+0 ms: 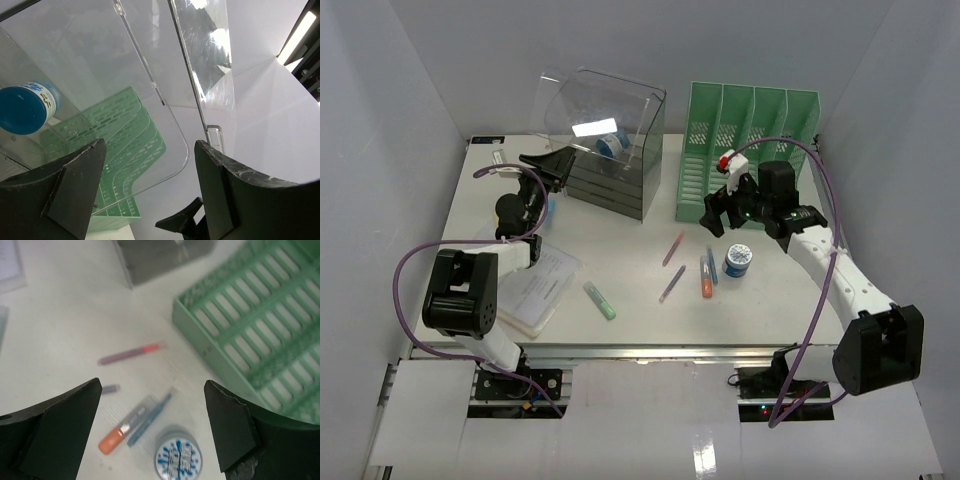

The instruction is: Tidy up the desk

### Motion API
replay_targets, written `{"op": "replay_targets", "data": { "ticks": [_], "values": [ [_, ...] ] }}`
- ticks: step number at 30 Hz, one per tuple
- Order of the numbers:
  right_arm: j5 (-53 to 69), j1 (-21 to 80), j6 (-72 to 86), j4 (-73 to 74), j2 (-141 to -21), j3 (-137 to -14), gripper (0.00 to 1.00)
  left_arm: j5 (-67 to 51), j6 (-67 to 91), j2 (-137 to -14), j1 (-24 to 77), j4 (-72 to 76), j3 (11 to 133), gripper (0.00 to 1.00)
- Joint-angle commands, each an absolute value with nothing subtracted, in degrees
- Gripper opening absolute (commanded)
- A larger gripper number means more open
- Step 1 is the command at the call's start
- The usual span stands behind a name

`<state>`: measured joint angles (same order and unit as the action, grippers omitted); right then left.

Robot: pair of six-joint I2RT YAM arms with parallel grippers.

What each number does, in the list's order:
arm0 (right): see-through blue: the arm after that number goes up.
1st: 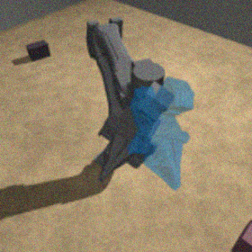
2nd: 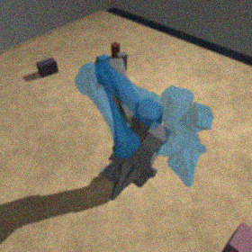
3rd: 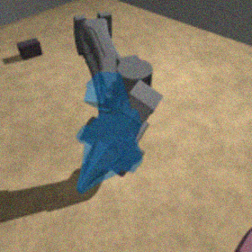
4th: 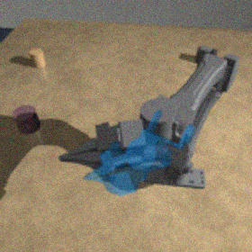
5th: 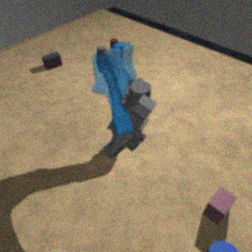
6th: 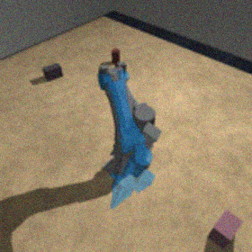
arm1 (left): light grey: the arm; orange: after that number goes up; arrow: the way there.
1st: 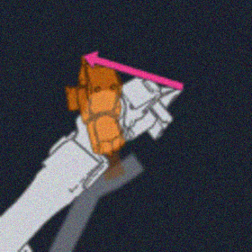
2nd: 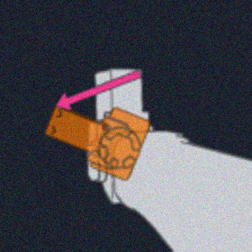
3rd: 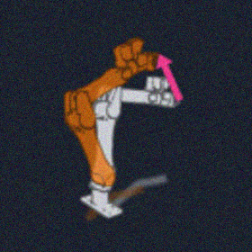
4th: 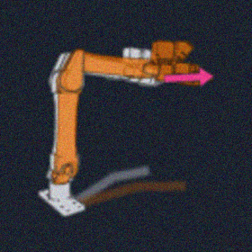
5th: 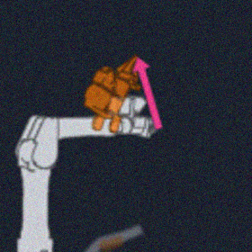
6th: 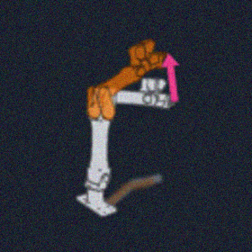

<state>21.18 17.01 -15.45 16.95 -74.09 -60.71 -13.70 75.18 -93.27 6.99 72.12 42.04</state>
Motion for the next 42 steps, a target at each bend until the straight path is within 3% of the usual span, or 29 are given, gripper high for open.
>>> {"op": "replay_targets", "data": {
  "ticks": [1, 26, 31, 35, 42],
  "values": [
    [3.7, 15.8, -14.0, 26.1, -71.4, -58.2, 0.90, -15.5, 76.2, -92.8, 6.4, 74.8, 44.3, 0.82],
    [-1.9, 15.7, -9.7, 25.8, -81.8, -50.5, 0.90, -17.2, 76.7, -93.7, 6.1, 73.9, 46.0, 0.82],
    [-1.7, 15.7, -10.0, 24.4, -82.1, -50.3, 0.98, -17.5, 76.6, -93.5, 6.1, 73.2, 46.6, 0.82],
    [-1.1, 15.7, -11.3, 23.5, -81.4, -49.9, 0.75, -17.5, 76.5, -93.4, 6.1, 73.2, 46.5, 0.82],
    [-1.6, 15.8, -16.3, 20.3, -77.9, -46.7, 0.57, -17.8, 76.7, -93.7, 6.1, 73.4, 46.1, 0.81]
  ]
}}
